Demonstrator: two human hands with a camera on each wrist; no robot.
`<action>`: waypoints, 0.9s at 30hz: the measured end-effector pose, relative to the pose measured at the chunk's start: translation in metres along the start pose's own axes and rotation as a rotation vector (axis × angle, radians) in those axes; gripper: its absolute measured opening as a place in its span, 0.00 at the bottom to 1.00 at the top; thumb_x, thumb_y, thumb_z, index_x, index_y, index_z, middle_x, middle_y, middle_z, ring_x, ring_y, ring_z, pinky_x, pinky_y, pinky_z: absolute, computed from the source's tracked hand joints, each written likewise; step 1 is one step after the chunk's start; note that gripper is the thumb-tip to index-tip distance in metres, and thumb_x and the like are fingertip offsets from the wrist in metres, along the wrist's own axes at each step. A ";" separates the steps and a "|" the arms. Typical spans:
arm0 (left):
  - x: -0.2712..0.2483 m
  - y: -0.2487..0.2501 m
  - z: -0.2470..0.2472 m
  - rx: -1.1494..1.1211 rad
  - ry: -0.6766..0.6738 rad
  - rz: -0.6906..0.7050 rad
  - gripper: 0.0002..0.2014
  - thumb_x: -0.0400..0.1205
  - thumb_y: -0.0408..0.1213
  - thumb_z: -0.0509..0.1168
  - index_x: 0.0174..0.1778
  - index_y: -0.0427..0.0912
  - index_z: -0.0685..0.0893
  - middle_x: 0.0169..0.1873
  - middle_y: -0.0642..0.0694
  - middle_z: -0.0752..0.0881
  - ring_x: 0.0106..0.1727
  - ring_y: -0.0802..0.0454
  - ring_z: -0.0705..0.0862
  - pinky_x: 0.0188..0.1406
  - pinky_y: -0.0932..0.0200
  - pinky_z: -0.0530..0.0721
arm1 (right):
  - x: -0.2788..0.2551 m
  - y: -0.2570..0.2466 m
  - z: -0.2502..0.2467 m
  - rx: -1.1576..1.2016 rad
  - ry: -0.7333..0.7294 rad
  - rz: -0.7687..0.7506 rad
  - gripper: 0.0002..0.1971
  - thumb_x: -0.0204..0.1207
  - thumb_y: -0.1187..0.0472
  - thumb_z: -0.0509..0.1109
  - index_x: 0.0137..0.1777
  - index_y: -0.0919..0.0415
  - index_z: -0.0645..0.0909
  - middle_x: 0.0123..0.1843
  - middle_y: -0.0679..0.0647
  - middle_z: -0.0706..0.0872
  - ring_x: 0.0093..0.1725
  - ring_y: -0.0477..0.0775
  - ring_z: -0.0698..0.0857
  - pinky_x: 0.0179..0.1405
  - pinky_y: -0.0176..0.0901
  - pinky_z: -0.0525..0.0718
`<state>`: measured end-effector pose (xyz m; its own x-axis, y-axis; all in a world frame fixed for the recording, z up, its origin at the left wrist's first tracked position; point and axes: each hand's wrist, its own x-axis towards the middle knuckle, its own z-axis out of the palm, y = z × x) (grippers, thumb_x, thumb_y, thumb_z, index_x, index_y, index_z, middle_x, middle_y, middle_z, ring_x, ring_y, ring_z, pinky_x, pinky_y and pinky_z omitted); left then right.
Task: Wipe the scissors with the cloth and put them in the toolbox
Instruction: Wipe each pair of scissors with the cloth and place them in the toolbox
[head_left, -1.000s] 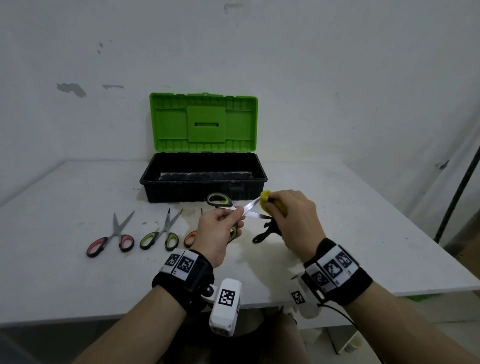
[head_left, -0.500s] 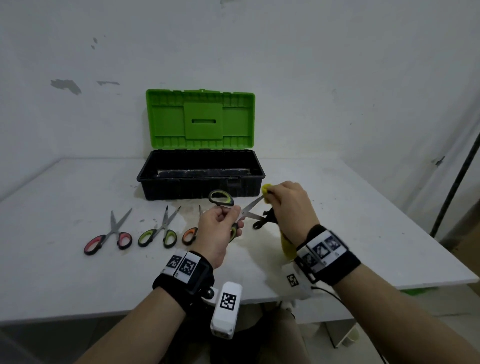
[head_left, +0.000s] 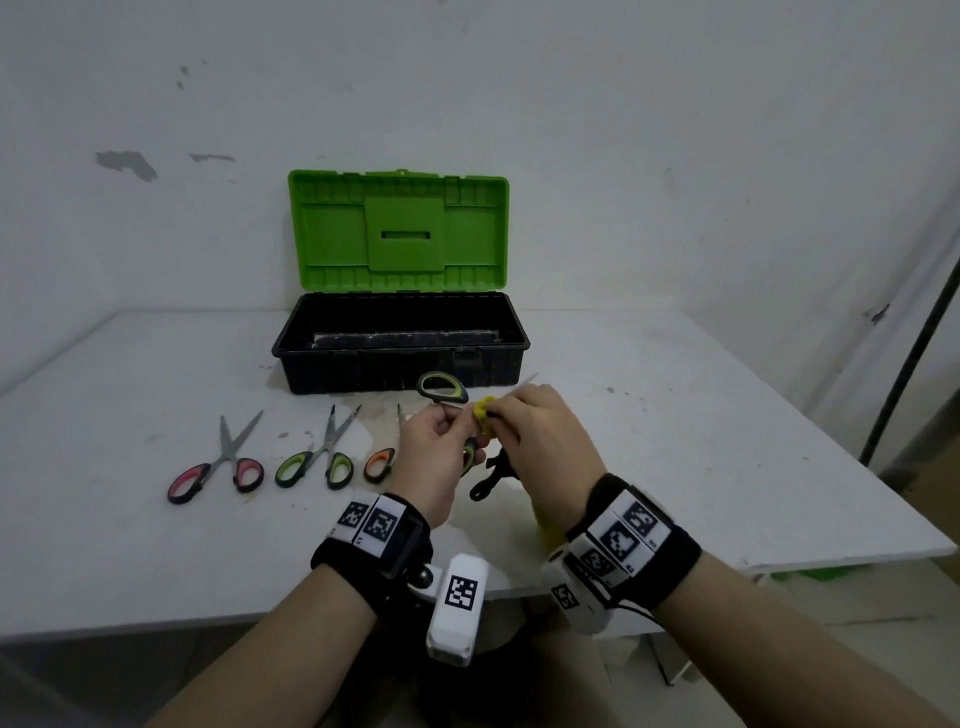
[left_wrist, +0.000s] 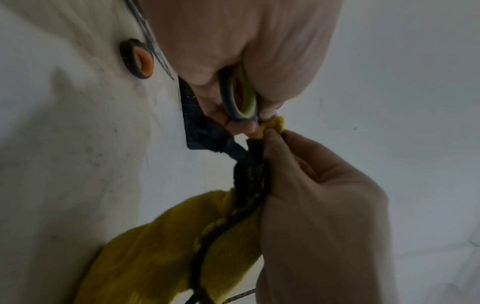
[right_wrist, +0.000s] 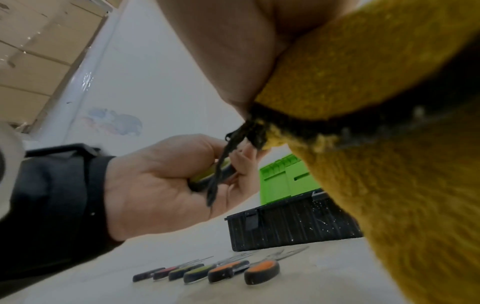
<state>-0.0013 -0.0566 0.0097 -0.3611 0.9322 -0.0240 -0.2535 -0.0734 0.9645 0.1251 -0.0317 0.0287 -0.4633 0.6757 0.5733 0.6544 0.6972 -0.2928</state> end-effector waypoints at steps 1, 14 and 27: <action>0.000 0.000 -0.001 -0.011 -0.006 0.000 0.10 0.87 0.34 0.65 0.44 0.32 0.83 0.31 0.43 0.85 0.32 0.52 0.82 0.32 0.59 0.83 | 0.002 0.001 0.001 -0.001 -0.001 0.010 0.07 0.81 0.60 0.68 0.49 0.59 0.87 0.45 0.55 0.84 0.52 0.57 0.79 0.44 0.53 0.84; 0.003 0.001 -0.004 0.010 0.013 0.010 0.09 0.87 0.36 0.66 0.44 0.35 0.85 0.35 0.42 0.87 0.34 0.54 0.83 0.34 0.60 0.85 | 0.001 0.004 -0.018 0.046 0.002 0.066 0.07 0.80 0.60 0.69 0.51 0.58 0.89 0.45 0.54 0.85 0.49 0.54 0.79 0.46 0.42 0.77; 0.004 0.002 -0.012 0.010 0.006 0.022 0.09 0.87 0.33 0.66 0.49 0.29 0.83 0.34 0.42 0.86 0.29 0.56 0.82 0.29 0.63 0.83 | 0.024 0.024 -0.007 0.029 0.010 0.195 0.09 0.81 0.61 0.66 0.43 0.60 0.87 0.44 0.55 0.84 0.50 0.57 0.79 0.45 0.41 0.73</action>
<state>-0.0144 -0.0575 0.0084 -0.3715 0.9284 -0.0046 -0.2370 -0.0901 0.9673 0.1336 -0.0001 0.0410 -0.3233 0.7966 0.5108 0.7136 0.5598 -0.4213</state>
